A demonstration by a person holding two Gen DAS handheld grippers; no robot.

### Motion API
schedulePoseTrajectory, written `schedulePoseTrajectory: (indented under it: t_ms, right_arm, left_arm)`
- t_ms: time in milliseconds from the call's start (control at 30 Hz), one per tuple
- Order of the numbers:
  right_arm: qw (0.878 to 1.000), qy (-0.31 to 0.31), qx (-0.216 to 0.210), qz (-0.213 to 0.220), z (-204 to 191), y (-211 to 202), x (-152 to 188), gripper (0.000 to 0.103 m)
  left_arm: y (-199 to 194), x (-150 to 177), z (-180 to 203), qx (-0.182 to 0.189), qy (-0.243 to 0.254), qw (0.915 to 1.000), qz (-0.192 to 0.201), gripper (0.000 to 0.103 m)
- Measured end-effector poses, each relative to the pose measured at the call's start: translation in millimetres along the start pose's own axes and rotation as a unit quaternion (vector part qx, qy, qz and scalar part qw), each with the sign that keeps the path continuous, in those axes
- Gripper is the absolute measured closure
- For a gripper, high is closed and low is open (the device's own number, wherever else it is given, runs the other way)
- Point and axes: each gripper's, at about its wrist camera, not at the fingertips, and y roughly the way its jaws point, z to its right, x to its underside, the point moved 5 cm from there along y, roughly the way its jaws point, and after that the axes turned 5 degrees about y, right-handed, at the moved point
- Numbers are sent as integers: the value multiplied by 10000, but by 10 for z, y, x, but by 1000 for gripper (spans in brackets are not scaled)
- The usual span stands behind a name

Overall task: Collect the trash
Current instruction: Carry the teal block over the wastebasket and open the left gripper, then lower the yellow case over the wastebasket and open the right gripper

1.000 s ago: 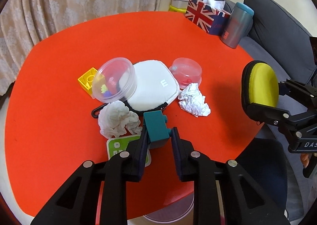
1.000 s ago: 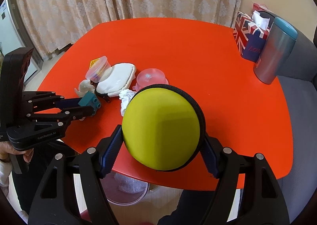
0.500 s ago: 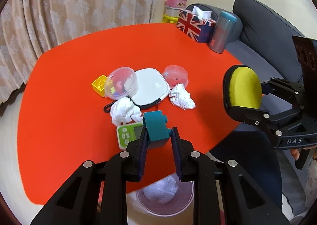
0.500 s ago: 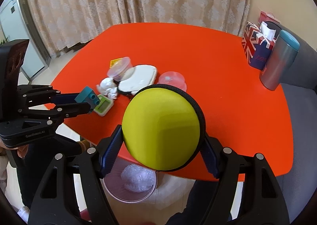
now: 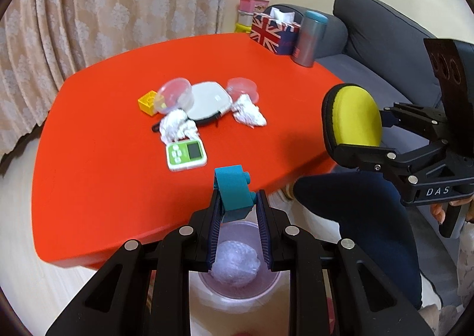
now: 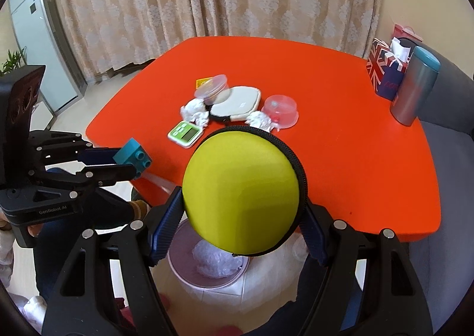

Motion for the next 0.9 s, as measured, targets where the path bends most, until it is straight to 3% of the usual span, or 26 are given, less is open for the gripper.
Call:
schedulePoseTrajectory:
  t_ms: [433, 467, 500, 567, 900]
  right_arm:
    - [9999, -99, -135, 26, -182, -113, 283, 31]
    - [9999, -95, -138, 26, -191, -118, 294, 31]
    - [9999, -90, -140, 28, -191, -117, 298, 31]
    - [9999, -78, -145, 27, -203, -111, 309, 31]
    - [9998, -101, -189, -29, -245, -23, 352, 31]
  left_arm:
    - [64, 359, 197, 192, 94, 9996, -182, 76]
    - [67, 358, 203, 195, 103, 9996, -168, 65]
    - [70, 357, 201, 171, 103, 9997, -157, 42]
    - [38, 341, 163, 77, 9, 10000, 25, 12]
    - [-62, 355, -70, -214, -321, 9991, 150, 7]
